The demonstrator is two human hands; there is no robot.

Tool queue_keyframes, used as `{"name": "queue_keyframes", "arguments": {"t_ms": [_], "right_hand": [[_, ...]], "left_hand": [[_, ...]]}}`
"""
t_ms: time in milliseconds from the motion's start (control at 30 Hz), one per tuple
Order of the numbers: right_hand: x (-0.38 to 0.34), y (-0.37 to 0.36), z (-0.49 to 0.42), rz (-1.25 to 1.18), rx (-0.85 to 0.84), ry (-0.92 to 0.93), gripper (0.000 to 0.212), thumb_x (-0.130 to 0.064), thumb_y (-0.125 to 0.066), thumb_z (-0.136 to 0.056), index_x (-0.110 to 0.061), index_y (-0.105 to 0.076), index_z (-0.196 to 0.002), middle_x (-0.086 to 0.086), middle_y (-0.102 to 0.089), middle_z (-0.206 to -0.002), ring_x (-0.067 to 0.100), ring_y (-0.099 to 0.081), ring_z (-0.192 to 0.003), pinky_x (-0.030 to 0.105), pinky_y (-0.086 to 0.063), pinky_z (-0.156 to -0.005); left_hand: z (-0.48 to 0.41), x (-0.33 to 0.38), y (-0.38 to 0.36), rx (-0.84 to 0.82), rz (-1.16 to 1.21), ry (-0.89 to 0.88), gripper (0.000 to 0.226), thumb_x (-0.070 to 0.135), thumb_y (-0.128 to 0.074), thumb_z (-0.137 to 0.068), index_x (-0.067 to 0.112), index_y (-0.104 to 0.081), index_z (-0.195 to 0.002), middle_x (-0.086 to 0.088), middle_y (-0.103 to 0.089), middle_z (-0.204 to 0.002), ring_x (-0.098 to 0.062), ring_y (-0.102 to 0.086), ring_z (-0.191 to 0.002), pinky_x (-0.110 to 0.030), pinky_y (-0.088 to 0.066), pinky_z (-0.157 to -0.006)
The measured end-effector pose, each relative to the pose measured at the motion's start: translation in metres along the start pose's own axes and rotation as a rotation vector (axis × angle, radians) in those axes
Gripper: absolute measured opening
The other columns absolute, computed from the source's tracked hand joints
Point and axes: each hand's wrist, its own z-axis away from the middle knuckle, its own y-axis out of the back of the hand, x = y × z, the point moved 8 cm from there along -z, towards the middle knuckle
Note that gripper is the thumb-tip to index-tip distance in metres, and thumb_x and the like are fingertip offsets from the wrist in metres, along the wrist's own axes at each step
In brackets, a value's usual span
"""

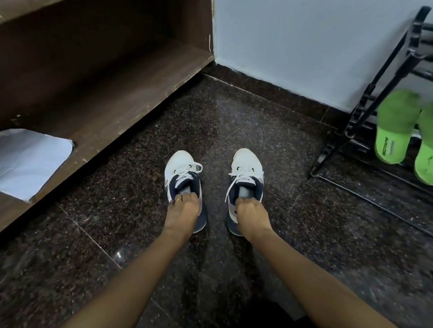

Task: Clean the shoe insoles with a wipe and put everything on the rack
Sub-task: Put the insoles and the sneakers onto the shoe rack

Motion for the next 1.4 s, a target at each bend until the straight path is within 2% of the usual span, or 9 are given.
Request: {"name": "queue_keyframes", "arguments": {"t_ms": [133, 267, 333, 433, 600, 800, 967, 1100, 1400], "right_hand": [[0.009, 0.019, 0.002, -0.097, -0.003, -0.069, 0.033, -0.011, -0.059, -0.086, -0.004, -0.049, -0.117, 0.014, -0.057, -0.115, 0.028, -0.054, -0.109, 0.035, -0.049, -0.081], [0.016, 0.057, 0.006, -0.100, 0.078, -0.065, 0.027, -0.005, -0.051, -0.089, -0.004, -0.050, -0.115, 0.014, -0.058, -0.115, 0.028, -0.053, -0.110, 0.034, -0.047, -0.081], [0.020, 0.078, 0.009, -0.116, 0.120, -0.067, 0.025, -0.006, -0.050, -0.089, -0.004, -0.050, -0.114, 0.014, -0.057, -0.114, 0.028, -0.051, -0.111, 0.034, -0.046, -0.082], [0.026, 0.115, 0.017, -0.112, 0.184, -0.054, 0.025, -0.009, -0.051, -0.090, -0.003, -0.049, -0.114, 0.013, -0.056, -0.115, 0.027, -0.050, -0.112, 0.033, -0.045, -0.084], [0.042, 0.178, 0.037, -0.081, 0.307, -0.067, 0.025, -0.014, -0.057, -0.089, -0.005, -0.052, -0.111, 0.013, -0.058, -0.112, 0.027, -0.054, -0.109, 0.033, -0.047, -0.081], [0.066, 0.258, 0.075, -0.087, 0.471, -0.056, 0.021, -0.017, -0.063, -0.086, -0.005, -0.054, -0.101, 0.014, -0.061, -0.103, 0.029, -0.057, -0.100, 0.030, -0.039, -0.064], [0.094, 0.322, 0.116, -0.118, 0.623, -0.057, 0.030, -0.029, -0.040, -0.099, -0.003, -0.055, -0.096, 0.019, -0.061, -0.098, 0.034, -0.055, -0.097, 0.034, -0.039, -0.067], [0.119, 0.368, 0.151, -0.089, 0.703, -0.068, 0.026, -0.030, -0.043, -0.097, -0.007, -0.053, -0.089, 0.018, -0.062, -0.092, 0.035, -0.057, -0.090, 0.034, -0.038, -0.062], [0.200, 0.446, 0.248, 0.000, 0.785, -0.238, 0.022, -0.022, -0.047, -0.093, -0.004, -0.056, -0.085, 0.022, -0.064, -0.091, 0.038, -0.059, -0.088, 0.038, -0.041, -0.064]], "left_hand": [[-0.003, 0.019, 0.032, 0.034, 0.009, -0.055, 0.027, 0.003, -0.037, -0.099, 0.004, -0.043, -0.126, -0.013, -0.052, -0.128, -0.028, -0.051, -0.121, -0.034, -0.047, -0.096], [-0.002, 0.039, 0.081, 0.182, 0.090, -0.168, 0.020, 0.001, -0.078, -0.074, -0.002, -0.062, -0.085, -0.019, -0.063, -0.079, -0.036, -0.066, -0.072, -0.037, -0.057, -0.055], [-0.003, 0.048, 0.104, 0.207, 0.120, -0.207, 0.013, 0.008, -0.068, -0.088, -0.001, -0.061, -0.092, -0.020, -0.063, -0.088, -0.037, -0.065, -0.083, -0.040, -0.057, -0.064], [-0.005, 0.058, 0.142, 0.263, 0.128, -0.234, 0.028, 0.024, -0.034, -0.107, 0.004, -0.051, -0.115, -0.015, -0.056, -0.119, -0.033, -0.054, -0.113, -0.040, -0.047, -0.090], [0.001, 0.069, 0.207, 0.368, 0.080, -0.254, 0.027, 0.024, -0.032, -0.107, 0.008, -0.046, -0.124, -0.012, -0.053, -0.125, -0.028, -0.050, -0.118, -0.036, -0.045, -0.094], [0.019, 0.090, 0.294, 0.495, 0.090, -0.311, 0.020, 0.017, -0.043, -0.104, 0.007, -0.050, -0.120, -0.013, -0.056, -0.117, -0.030, -0.053, -0.113, -0.038, -0.048, -0.088], [0.048, 0.115, 0.370, 0.613, 0.039, -0.386, 0.012, 0.009, -0.054, -0.097, 0.002, -0.055, -0.107, -0.017, -0.060, -0.104, -0.036, -0.060, -0.101, -0.042, -0.051, -0.081], [0.072, 0.144, 0.430, 0.659, 0.020, -0.460, 0.025, 0.018, -0.038, -0.104, 0.002, -0.046, -0.122, -0.017, -0.053, -0.121, -0.035, -0.051, -0.116, -0.041, -0.046, -0.090], [0.109, 0.240, 0.526, 0.769, 0.054, -0.563, 0.026, 0.022, -0.038, -0.105, 0.003, -0.045, -0.122, -0.017, -0.052, -0.124, -0.033, -0.048, -0.119, -0.040, -0.048, -0.081]]}}
